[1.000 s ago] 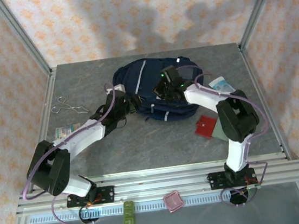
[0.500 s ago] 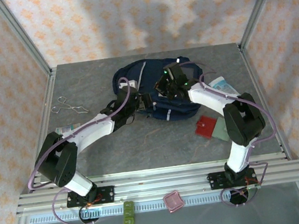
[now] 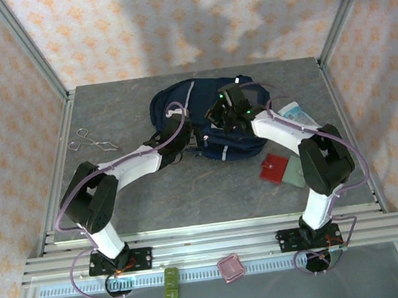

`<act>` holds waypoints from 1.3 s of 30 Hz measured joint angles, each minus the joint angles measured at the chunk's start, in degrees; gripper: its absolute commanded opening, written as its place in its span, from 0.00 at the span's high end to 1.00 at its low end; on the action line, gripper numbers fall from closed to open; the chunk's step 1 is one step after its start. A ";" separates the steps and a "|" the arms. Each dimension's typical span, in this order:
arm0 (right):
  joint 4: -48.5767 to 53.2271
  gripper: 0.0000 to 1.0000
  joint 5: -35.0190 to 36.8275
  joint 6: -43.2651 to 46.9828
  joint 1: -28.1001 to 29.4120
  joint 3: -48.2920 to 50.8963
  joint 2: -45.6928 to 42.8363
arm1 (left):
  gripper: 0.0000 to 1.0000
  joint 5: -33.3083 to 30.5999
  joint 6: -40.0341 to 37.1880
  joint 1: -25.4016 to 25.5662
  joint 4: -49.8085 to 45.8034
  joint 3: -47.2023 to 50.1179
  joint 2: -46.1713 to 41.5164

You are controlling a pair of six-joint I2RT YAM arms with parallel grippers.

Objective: Pack books, pencil case, and school supplies into a backpack

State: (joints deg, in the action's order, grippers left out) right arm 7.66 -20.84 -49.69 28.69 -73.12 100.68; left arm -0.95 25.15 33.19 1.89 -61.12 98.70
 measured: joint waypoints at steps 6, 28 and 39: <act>-1.40 1.00 0.02 0.00 -0.04 1.55 -0.98 | 0.69 -1.60 -0.46 0.20 -2.62 -2.62 1.18; -3.89 1.00 -0.15 1.38 -0.17 4.37 -2.01 | 0.70 7.82 -9.94 -8.72 -27.93 -16.59 2.38; -3.19 1.00 -0.13 1.97 -0.20 4.68 -2.51 | 0.49 10.82 -10.75 -9.57 -22.43 -13.77 -1.51</act>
State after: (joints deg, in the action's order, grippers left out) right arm 4.47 -20.97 -47.72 28.49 -68.45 98.17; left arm 9.87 14.39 23.62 -20.53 -74.89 97.19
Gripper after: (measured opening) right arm 0.038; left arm 0.512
